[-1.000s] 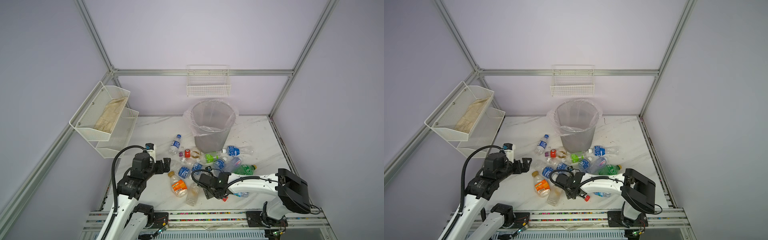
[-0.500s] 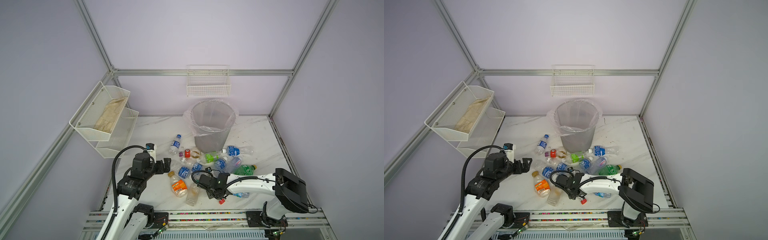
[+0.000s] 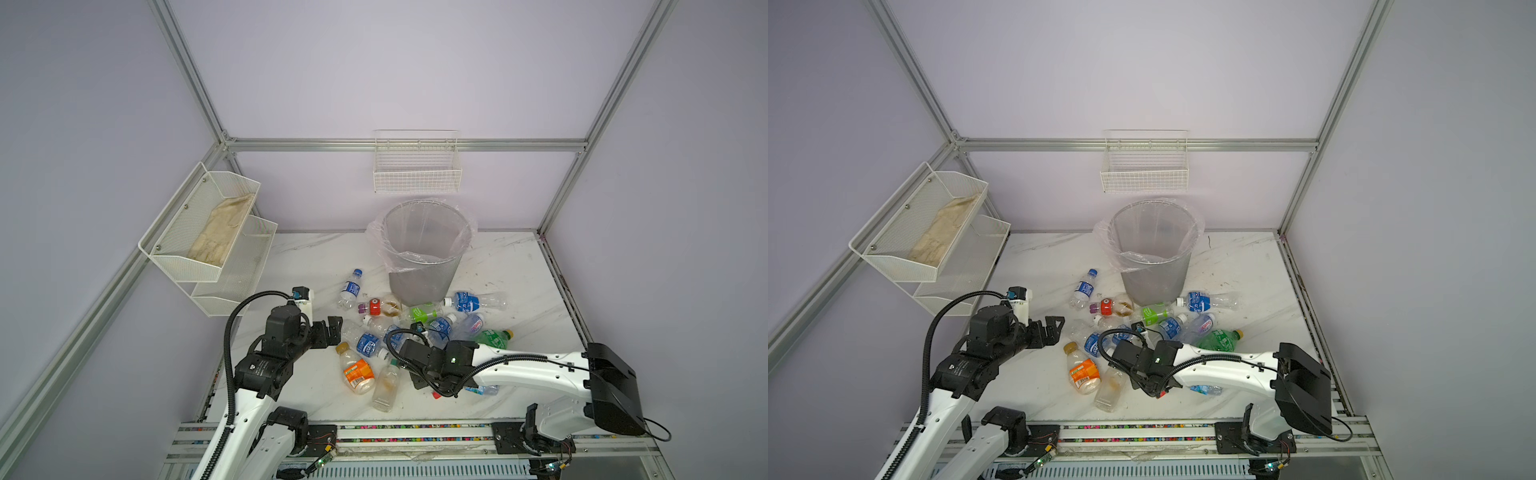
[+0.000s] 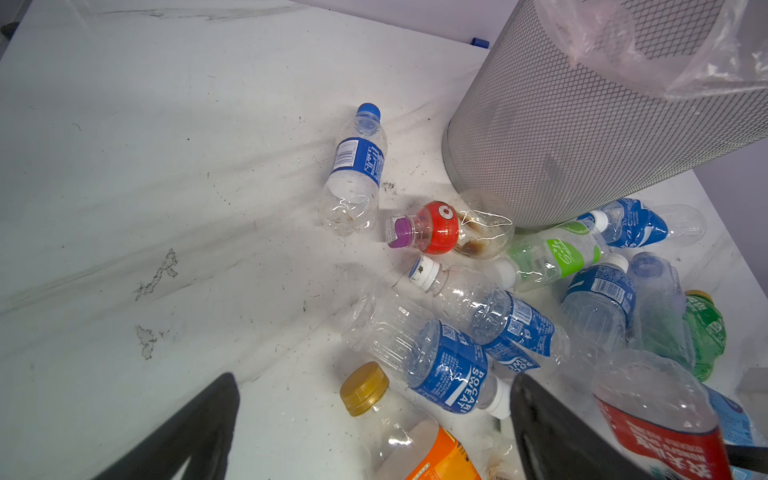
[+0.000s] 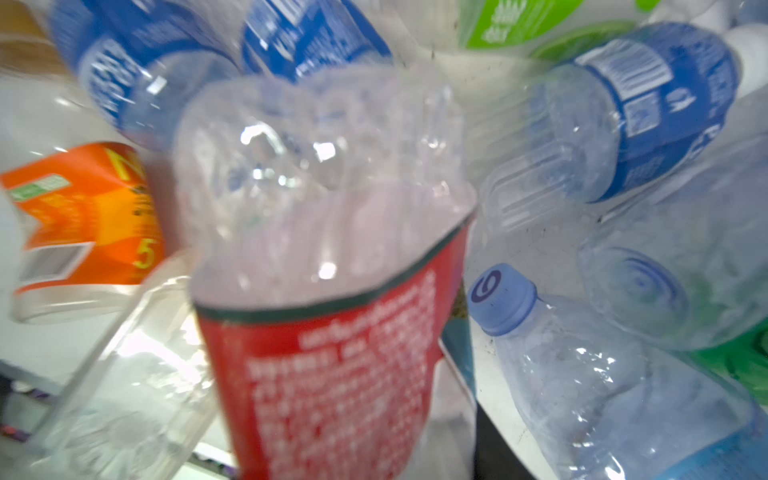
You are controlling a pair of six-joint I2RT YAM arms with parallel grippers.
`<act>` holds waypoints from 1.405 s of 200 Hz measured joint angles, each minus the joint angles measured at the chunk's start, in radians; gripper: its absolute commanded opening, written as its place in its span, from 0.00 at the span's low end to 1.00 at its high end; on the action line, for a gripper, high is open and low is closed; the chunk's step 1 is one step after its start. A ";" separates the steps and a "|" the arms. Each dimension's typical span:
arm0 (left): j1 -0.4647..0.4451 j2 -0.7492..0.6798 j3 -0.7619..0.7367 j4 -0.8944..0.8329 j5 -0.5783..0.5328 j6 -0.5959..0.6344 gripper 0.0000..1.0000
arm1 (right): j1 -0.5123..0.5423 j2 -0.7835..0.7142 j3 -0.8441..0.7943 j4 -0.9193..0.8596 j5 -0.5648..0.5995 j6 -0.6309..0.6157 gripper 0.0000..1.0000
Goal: Throw the plastic bottles in the bin
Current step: 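Close the right gripper on the red-labelled bottle and lift it, then carry the red-labelled bottle with the right gripper over the wastebasket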
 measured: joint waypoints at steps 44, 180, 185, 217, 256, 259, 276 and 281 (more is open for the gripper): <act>0.000 0.000 0.000 0.000 -0.002 0.000 1.00 | 0.051 -0.102 0.128 -0.035 0.075 -0.003 0.33; -0.011 0.000 0.000 -0.001 -0.011 0.000 1.00 | 0.063 -0.482 0.307 -0.102 0.373 -0.037 0.33; -0.011 0.000 0.000 -0.001 -0.011 0.000 1.00 | 0.063 -0.497 0.307 -0.100 0.381 -0.038 0.33; -0.013 0.001 0.000 -0.001 -0.011 0.000 1.00 | 0.063 -0.564 0.307 -0.094 0.415 -0.040 0.34; -0.013 0.004 0.000 -0.001 -0.011 0.000 1.00 | 0.063 -0.561 0.335 -0.091 0.468 -0.043 0.35; -0.013 0.005 0.000 -0.001 -0.011 0.000 1.00 | 0.063 -0.555 0.341 -0.091 0.473 -0.045 0.35; -0.013 0.006 0.000 -0.001 -0.011 0.000 1.00 | 0.063 -0.510 0.386 -0.089 0.499 -0.054 0.36; -0.014 0.006 0.000 -0.001 -0.011 0.000 1.00 | 0.063 -0.494 0.401 -0.090 0.507 -0.058 0.36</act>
